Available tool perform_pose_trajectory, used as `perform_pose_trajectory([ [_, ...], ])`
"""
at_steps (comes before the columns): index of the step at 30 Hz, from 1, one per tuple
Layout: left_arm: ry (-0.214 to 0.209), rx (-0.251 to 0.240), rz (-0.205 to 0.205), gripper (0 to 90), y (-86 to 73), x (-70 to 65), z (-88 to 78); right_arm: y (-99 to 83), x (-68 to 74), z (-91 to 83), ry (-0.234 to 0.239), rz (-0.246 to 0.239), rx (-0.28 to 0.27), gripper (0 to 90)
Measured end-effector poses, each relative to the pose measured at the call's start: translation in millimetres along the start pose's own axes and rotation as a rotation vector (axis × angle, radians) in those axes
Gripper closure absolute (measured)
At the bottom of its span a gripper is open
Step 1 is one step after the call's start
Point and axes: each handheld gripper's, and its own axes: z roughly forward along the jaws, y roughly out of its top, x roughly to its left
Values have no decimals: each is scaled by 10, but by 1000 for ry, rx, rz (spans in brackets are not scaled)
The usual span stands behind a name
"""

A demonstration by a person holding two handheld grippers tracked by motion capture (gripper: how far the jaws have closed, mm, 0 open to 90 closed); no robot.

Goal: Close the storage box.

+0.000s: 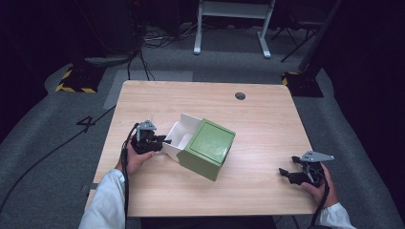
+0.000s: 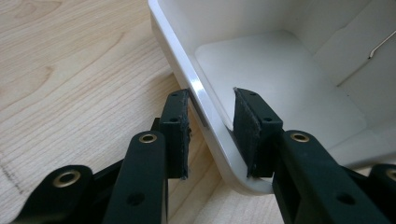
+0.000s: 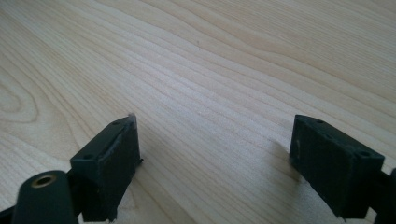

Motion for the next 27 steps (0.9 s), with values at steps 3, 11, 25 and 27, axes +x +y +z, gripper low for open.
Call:
perform_pose_trajectory([
  [3,-13,1,8,659,10,-40,37,0,-2,0,1,1,1,162],
  [11,-26,-5,14,653,36,-99,90,0,-4,1,2,1,1,162],
  [25,-49,-27,64,714,200,-243,207,3,-5,5,5,5,1,162],
  [27,-64,-23,77,714,216,-279,228,3,-5,6,6,5,1,162],
])
